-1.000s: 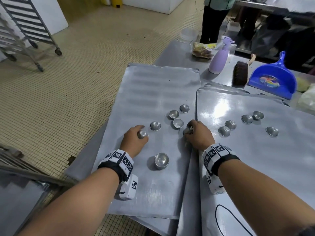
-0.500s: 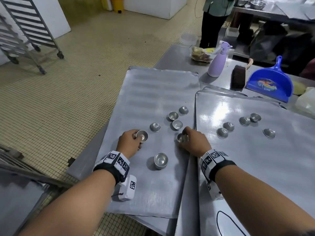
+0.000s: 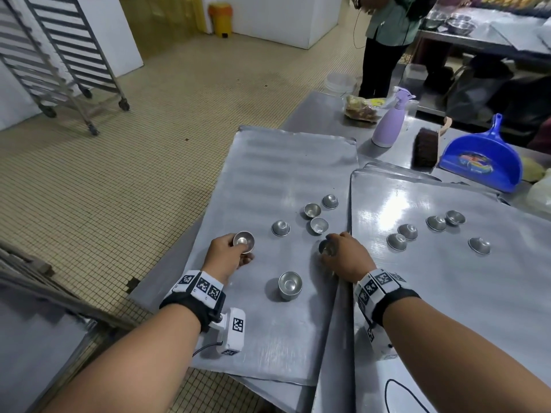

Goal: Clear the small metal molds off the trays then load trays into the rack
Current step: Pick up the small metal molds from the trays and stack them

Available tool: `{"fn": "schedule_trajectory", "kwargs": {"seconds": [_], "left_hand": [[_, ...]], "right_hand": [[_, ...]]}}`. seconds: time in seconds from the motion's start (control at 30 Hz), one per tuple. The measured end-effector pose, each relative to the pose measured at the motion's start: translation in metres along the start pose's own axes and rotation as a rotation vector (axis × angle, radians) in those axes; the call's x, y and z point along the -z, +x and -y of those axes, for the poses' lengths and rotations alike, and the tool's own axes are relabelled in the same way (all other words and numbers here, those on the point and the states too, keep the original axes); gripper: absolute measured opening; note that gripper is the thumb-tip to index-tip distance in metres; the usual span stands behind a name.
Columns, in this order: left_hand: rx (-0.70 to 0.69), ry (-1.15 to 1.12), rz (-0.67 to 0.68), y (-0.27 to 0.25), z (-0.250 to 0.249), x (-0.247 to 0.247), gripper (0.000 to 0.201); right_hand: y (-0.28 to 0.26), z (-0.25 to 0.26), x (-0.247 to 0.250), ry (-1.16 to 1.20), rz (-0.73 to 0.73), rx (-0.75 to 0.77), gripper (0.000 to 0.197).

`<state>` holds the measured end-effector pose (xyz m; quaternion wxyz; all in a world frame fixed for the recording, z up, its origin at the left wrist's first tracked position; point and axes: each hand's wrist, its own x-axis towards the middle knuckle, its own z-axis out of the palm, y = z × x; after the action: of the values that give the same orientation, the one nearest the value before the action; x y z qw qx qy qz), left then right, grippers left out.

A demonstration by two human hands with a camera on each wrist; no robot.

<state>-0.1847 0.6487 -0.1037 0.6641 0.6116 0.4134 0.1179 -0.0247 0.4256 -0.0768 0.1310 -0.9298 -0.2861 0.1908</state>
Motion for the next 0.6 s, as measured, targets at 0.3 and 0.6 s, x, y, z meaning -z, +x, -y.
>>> {"fn": "schedule_trajectory", "kwargs": {"seconds": [0.3, 0.6], "left_hand": [[0.0, -0.112, 0.01, -0.015, -0.013, 0.001, 0.015], [-0.01, -0.388, 0.08, -0.061, -0.04, -0.012, 0.022]], "right_hand": [[-0.011, 0.037, 0.016, 0.194, -0.169, 0.131, 0.039], [-0.042, 0.093, 0.023, 0.266, -0.227, 0.388, 0.06]]}}
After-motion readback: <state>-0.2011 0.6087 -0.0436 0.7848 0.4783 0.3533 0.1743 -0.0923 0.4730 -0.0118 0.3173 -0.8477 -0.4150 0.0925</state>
